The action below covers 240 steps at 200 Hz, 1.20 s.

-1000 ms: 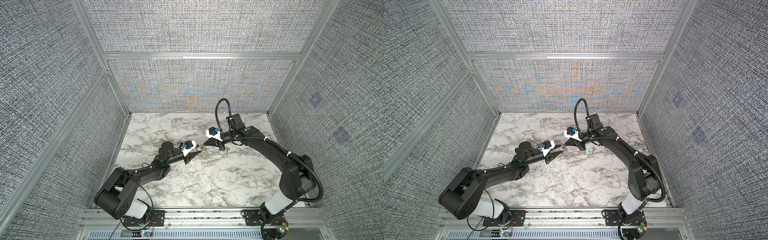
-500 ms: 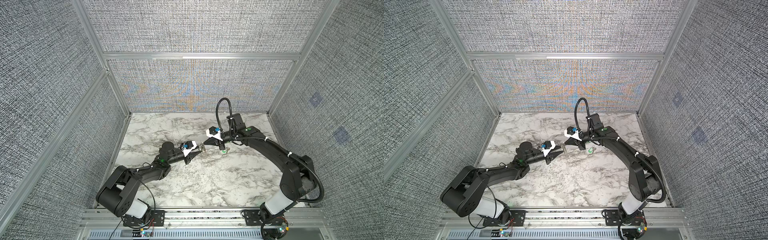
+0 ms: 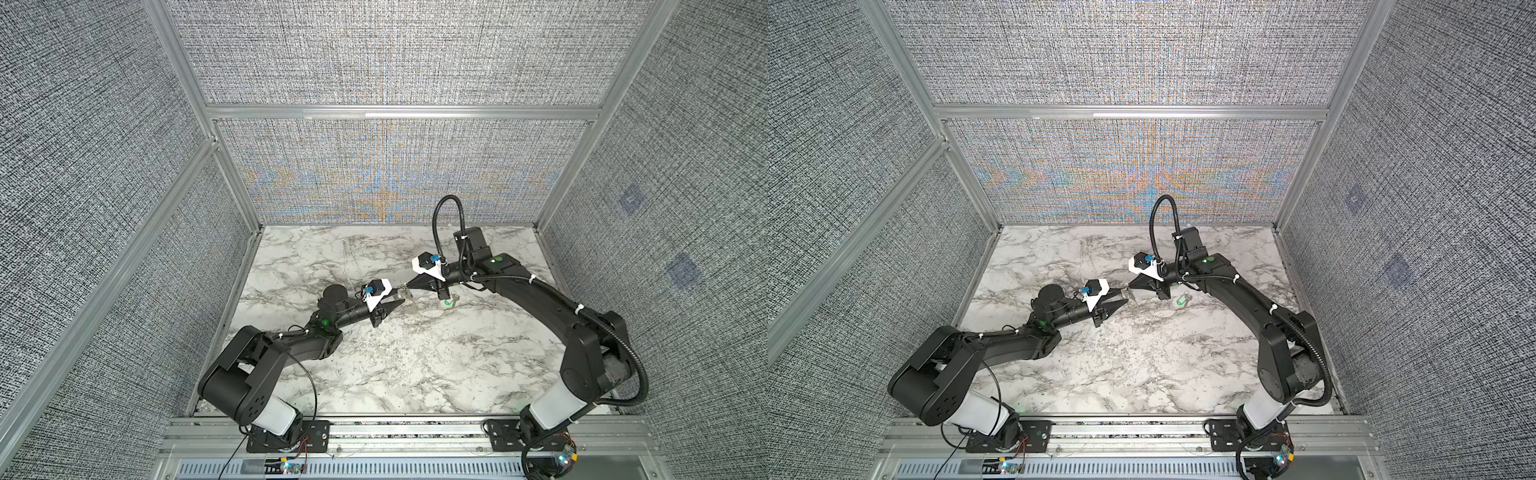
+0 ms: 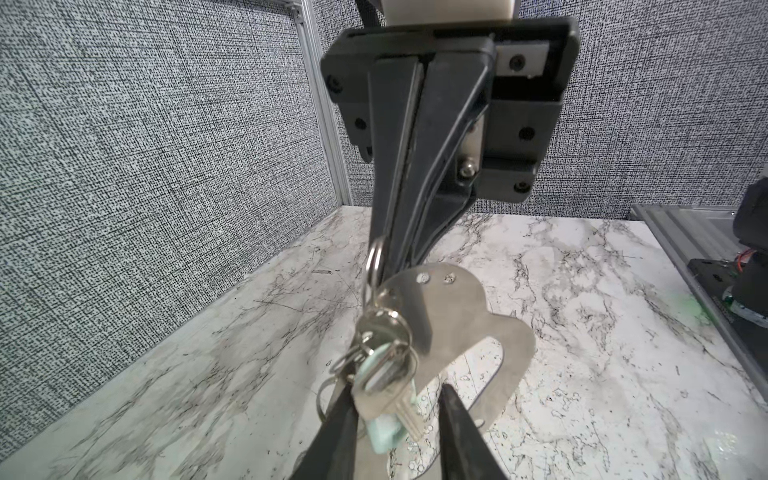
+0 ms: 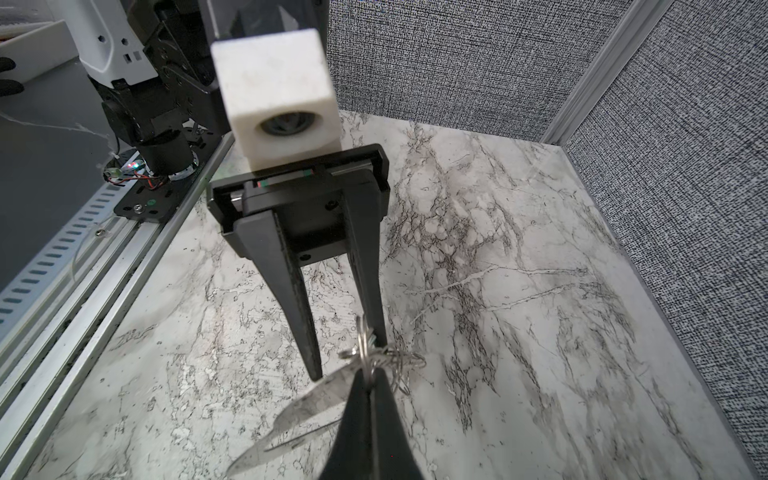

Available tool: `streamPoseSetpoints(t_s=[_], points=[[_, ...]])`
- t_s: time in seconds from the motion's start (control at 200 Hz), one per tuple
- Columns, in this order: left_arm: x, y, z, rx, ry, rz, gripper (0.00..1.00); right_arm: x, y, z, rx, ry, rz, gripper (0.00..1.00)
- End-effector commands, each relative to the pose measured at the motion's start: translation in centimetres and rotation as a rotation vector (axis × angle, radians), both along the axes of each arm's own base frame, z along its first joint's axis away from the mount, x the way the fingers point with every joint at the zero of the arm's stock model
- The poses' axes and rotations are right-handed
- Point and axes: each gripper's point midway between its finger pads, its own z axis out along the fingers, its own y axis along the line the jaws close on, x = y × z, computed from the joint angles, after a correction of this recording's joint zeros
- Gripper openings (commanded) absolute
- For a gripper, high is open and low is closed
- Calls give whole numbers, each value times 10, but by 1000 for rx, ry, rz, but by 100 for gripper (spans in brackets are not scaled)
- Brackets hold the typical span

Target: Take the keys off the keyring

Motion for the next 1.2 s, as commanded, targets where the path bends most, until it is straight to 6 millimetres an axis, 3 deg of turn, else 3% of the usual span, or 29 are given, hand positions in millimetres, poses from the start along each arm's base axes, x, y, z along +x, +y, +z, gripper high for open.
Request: streamPoseSetpoints(t_s=[0.0, 0.785, 1.196], points=[[3, 1, 9, -30, -27, 12, 37, -5, 2, 10, 35, -24, 28, 0], [-7, -7, 14, -84, 3, -77, 22, 9, 2, 8, 27, -83, -30, 0], [-3, -9, 17, -124, 20, -72, 23, 8, 3, 8, 31, -98, -39, 0]])
